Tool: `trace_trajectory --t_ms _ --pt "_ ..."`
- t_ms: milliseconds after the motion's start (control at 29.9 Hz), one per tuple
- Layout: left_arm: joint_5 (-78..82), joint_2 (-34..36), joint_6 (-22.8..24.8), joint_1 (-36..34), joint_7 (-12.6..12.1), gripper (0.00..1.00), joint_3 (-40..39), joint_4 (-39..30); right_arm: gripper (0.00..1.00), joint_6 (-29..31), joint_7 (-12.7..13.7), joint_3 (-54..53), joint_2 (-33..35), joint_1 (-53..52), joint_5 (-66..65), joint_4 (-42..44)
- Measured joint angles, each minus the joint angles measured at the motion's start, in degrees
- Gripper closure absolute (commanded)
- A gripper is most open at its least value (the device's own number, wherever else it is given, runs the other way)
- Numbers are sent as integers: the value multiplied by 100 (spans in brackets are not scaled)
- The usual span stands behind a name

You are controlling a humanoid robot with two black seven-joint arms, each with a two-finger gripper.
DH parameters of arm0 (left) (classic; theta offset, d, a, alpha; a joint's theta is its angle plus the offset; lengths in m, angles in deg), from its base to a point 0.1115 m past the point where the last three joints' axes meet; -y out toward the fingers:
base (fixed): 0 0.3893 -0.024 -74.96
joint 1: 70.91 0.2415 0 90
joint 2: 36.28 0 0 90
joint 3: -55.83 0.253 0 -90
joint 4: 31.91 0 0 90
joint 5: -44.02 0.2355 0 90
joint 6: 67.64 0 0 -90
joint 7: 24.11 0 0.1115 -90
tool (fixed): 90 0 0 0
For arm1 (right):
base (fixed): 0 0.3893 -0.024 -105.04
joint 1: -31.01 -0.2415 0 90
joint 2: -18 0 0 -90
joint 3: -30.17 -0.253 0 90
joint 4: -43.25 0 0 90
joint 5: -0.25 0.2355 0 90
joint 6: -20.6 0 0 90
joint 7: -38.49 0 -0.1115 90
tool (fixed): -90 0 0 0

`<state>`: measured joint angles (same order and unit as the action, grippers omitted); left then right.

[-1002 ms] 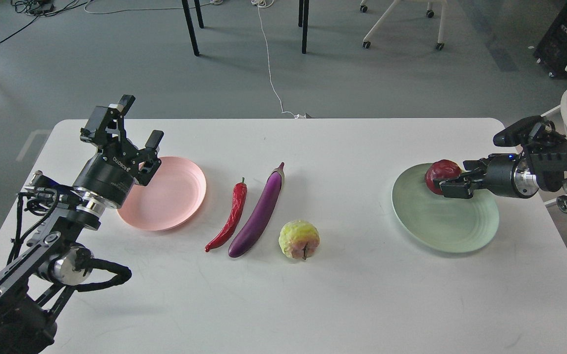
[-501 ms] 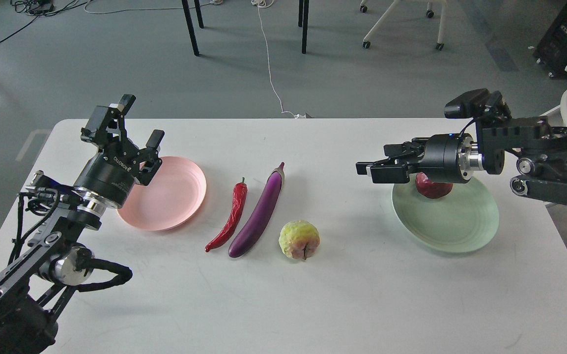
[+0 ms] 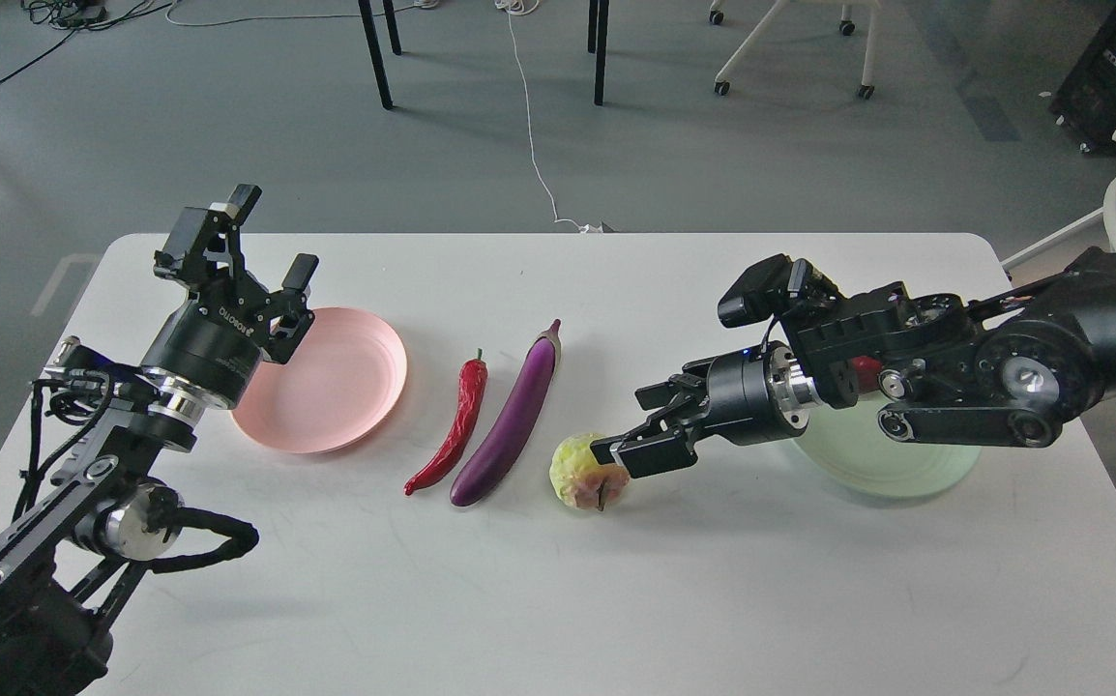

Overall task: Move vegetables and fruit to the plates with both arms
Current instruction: 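Reach the right gripper to the yellow-green apple and grasp it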

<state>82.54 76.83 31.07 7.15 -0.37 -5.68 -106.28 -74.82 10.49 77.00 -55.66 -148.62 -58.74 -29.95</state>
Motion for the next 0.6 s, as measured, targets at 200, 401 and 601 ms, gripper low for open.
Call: trace_trajectory --t_ms 200,401,601 --pt "9 8 -1 39 0 0 -9 1 2 -115 0 201 -521 11 2 382" --pt "14 9 -1 49 0 1 -19 1 3 -196 0 334 -818 89 3 604" --pt "15 9 0 49 0 1 -27 1 4 -251 0 382 -1018 196 46 765"
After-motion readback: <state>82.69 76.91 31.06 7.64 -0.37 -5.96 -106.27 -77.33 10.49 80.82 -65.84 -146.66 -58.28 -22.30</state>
